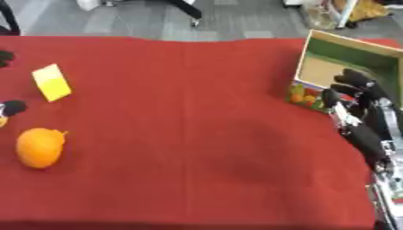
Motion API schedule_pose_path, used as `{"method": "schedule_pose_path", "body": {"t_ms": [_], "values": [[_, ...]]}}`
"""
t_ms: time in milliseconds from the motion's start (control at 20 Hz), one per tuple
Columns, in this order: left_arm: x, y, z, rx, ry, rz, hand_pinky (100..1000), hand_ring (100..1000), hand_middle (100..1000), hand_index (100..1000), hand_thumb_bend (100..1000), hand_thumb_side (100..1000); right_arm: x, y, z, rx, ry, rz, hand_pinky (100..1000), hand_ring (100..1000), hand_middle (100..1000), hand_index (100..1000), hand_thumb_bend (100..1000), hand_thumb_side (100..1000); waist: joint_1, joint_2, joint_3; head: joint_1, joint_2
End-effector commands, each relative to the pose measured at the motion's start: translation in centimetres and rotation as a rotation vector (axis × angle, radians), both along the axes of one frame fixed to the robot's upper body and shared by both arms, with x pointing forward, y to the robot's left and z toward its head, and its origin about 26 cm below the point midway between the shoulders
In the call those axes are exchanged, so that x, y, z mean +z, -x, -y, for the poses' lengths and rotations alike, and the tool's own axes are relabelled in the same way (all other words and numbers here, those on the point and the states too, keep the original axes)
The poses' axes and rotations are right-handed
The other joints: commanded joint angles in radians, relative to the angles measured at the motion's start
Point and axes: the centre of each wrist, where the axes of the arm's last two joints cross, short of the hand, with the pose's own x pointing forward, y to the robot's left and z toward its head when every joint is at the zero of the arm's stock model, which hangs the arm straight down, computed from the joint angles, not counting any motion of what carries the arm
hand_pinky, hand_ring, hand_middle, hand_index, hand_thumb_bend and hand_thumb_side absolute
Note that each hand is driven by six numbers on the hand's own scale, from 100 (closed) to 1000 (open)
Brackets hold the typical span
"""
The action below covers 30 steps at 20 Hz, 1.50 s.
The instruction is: Pick up the objects with one hand, pass them to the other hand, and then place them into the box on the other side of the table.
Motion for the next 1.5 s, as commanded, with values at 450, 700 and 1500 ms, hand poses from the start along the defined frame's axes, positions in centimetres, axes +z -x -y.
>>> {"method": "schedule_pose_path", "body": {"t_ms": [450, 700, 1500], "values": [[0.4, -1.8, -0.5, -0.049, -0.255, -0.299, 800, 771, 758, 848, 591, 400, 0.4, 0.1, 0.4, 0.008, 0.028, 0.002, 685, 813, 766, 864, 398, 457, 0.016, -0.028, -0.015, 0.013, 0.006], [-1.4, -2.7, -0.4, -0.046, -0.283, -0.359, 801, 774, 761, 850, 553, 368, 0.3, 0.1, 0.3, 0.014, 0.029, -0.002, 688, 814, 766, 865, 393, 460, 0.015, -0.027, -0.018, 0.015, 0.006], [-4.4, -2.9, -0.5, -0.035, -0.398, -0.478, 816, 778, 757, 843, 422, 266, 0.1, 0.1, 0.3, 0.02, 0.023, -0.009, 687, 813, 765, 871, 390, 463, 0.014, -0.024, -0.019, 0.016, 0.006]]}}
